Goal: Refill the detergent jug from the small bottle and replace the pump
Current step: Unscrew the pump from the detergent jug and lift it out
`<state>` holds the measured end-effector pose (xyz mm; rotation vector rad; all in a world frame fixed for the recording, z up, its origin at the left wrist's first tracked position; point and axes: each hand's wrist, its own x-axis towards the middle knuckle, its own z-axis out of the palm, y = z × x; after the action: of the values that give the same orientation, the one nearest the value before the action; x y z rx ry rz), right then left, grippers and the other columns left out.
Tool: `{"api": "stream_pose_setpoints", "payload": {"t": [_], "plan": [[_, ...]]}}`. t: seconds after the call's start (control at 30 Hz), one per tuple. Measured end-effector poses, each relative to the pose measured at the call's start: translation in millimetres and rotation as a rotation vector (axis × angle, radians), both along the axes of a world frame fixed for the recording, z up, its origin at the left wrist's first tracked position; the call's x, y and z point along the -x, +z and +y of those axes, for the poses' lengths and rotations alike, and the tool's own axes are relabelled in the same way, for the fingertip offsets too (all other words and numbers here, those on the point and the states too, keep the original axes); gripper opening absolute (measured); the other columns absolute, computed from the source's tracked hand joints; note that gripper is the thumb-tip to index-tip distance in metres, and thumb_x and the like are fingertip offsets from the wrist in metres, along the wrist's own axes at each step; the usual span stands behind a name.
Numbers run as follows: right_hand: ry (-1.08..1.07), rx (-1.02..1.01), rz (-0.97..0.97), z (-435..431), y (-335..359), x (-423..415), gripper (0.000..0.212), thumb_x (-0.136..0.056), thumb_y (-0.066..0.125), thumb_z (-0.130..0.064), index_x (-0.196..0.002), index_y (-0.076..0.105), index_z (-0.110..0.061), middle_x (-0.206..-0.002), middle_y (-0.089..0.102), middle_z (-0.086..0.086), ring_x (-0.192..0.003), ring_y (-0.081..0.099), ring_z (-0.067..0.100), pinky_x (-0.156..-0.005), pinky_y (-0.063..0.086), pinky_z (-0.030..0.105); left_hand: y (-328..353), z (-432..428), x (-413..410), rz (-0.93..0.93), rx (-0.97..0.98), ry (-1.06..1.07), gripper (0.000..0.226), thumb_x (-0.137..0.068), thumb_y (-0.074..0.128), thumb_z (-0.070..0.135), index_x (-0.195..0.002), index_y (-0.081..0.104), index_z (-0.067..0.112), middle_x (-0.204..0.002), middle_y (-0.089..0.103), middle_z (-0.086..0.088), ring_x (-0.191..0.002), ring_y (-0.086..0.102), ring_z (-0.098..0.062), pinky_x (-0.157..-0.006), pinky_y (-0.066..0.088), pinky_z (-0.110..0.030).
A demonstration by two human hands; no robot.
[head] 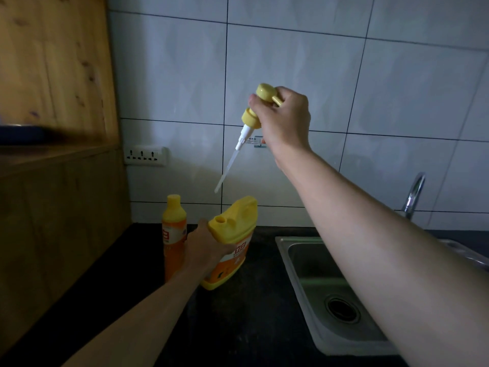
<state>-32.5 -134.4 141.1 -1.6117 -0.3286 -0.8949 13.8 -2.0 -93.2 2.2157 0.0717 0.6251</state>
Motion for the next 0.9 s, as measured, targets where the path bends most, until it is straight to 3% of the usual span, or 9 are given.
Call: {"api": "stream_pose_setpoints", "payload": {"t": [0.1,0.2,0.37,0.43,0.53,0.67,0.77,0.9], "plan": [[-0.148,0.03,-0.055,-3.0,-13.2,-4.8,0.027,-0.079,0.068,-0.03,-0.067,0.051,-0.013,-0.068,0.064,0.005,-0.07,0.065,0.032,-0.064,0.055,0.048,-2.2,1.6,5.1,-0.033,0.0,-0.039,0.074,-0.059,0.087,0.038,-0.117,0.048,0.014,-0.11,0.063,-0.001,-0.095,0.059,-0.017,-0.073,0.043,-0.027],[-0.207,0.02,-0.068,-7.3,-30.1,-12.1,0.025,-0.081,0.067,-0.032,-0.075,0.054,-0.012,-0.075,0.067,0.01,-0.073,0.066,0.036,-0.067,0.055,0.048,-3.7,1.4,13.7,-0.097,-0.007,-0.078,0.066,-0.059,0.088,0.034,-0.11,0.049,0.018,-0.101,0.059,0.005,-0.088,0.052,-0.008,-0.074,0.04,-0.024],[-0.28,-0.046,-0.01,-13.3,-59.9,-25.1,0.023,-0.084,0.065,-0.03,-0.087,0.056,-0.01,-0.084,0.069,0.012,-0.078,0.067,0.036,-0.075,0.053,0.045,-6.7,7.7,27.2,-0.15,0.0,-0.193,0.064,-0.058,0.088,0.033,-0.109,0.053,0.019,-0.102,0.064,0.005,-0.092,0.059,-0.011,-0.079,0.049,-0.031],[-0.287,-0.095,0.04,-14.4,-70.9,-29.0,0.023,-0.084,0.063,-0.029,-0.092,0.055,-0.009,-0.087,0.07,0.013,-0.08,0.068,0.037,-0.075,0.054,0.047,-9.6,12.8,29.8,-0.146,-0.017,-0.259,0.066,-0.056,0.089,0.036,-0.11,0.052,0.024,-0.103,0.064,0.01,-0.093,0.06,-0.006,-0.079,0.049,-0.025],[-0.279,-0.118,0.116,-15.2,-88.7,-33.2,0.023,-0.083,0.06,-0.026,-0.095,0.051,-0.008,-0.091,0.069,0.015,-0.082,0.068,0.038,-0.075,0.054,0.05,-14.4,18.0,35.1,-0.177,-0.024,-0.371,0.064,-0.055,0.084,0.053,-0.107,0.05,0.038,-0.101,0.062,0.022,-0.095,0.058,0.009,-0.074,0.045,-0.005],[-0.27,-0.119,0.179,-15.8,-105.1,-38.2,0.024,-0.082,0.06,-0.024,-0.096,0.051,-0.007,-0.093,0.067,0.016,-0.082,0.068,0.039,-0.075,0.053,0.055,-23.4,22.4,34.4,-0.176,-0.087,-0.441,0.066,-0.061,0.081,0.054,-0.115,0.046,0.041,-0.111,0.057,0.025,-0.104,0.055,0.01,-0.081,0.043,-0.003],[-0.258,-0.093,0.272,-17.7,-111.9,-42.9,0.021,-0.082,0.062,-0.022,-0.093,0.051,-0.007,-0.092,0.066,0.014,-0.08,0.069,0.035,-0.073,0.056,0.052,-28.3,26.2,33.1,-0.165,-0.176,-0.472,0.072,-0.064,0.081,0.05,-0.123,0.041,0.038,-0.119,0.05,0.026,-0.11,0.05,0.011,-0.084,0.039,0.0],[-0.219,-0.049,0.471,-24.2,-123.7,-49.9,0.026,-0.078,0.067,-0.022,-0.095,0.057,-0.005,-0.092,0.068,0.012,-0.077,0.07,0.026,-0.064,0.058,0.038,-27.5,32.4,34.9,-0.149,-0.251,-0.493,0.067,-0.066,0.079,0.044,-0.118,0.037,0.04,-0.113,0.046,0.027,-0.104,0.049,0.01,-0.077,0.042,-0.004]]}}
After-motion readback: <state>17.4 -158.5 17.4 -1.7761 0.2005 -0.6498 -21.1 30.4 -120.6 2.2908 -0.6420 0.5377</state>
